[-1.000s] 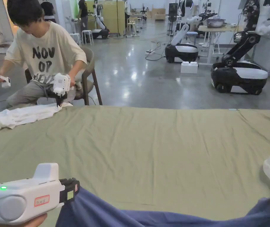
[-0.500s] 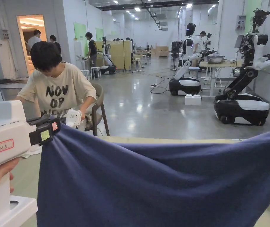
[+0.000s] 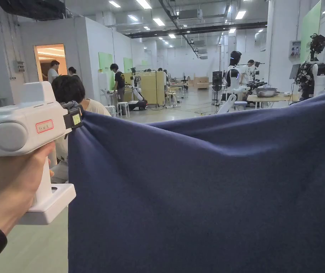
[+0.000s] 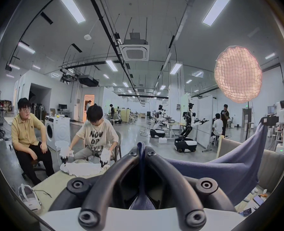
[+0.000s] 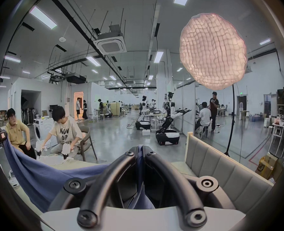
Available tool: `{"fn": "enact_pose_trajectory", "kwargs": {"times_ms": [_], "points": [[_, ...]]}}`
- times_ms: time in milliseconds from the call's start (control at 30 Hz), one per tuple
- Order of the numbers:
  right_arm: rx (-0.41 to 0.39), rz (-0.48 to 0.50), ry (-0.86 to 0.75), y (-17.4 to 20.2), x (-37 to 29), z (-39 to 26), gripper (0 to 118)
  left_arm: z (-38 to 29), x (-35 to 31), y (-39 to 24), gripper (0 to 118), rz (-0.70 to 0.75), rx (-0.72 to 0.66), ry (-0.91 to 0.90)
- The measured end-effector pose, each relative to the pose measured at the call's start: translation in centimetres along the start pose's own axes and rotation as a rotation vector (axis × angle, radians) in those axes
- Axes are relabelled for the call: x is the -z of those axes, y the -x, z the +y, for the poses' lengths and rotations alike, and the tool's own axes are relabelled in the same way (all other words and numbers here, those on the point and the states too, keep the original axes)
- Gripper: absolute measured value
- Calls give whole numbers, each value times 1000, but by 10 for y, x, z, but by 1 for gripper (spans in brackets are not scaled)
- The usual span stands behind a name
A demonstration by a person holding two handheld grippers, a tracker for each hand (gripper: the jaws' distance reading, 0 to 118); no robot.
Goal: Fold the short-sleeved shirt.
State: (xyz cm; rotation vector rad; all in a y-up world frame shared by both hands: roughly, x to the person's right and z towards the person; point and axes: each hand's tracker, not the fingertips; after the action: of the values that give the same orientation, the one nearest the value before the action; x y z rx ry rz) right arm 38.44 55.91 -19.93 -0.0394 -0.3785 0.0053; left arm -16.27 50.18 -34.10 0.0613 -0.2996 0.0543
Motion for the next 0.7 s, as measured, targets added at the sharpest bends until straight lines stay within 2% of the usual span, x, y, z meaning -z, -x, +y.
{"fn": "enact_pose_trajectory", "kwargs": {"times_ms": [367, 467, 700], "points": [[3, -74, -4, 17, 83, 24, 2, 8, 102, -3, 0, 66, 57, 33], [-52, -112, 18, 28, 102, 19, 2, -2, 129, -7, 0, 77, 64, 69], [-21, -122, -2, 34, 135, 15, 2, -15, 170, -2, 0, 98, 32, 90]]}}
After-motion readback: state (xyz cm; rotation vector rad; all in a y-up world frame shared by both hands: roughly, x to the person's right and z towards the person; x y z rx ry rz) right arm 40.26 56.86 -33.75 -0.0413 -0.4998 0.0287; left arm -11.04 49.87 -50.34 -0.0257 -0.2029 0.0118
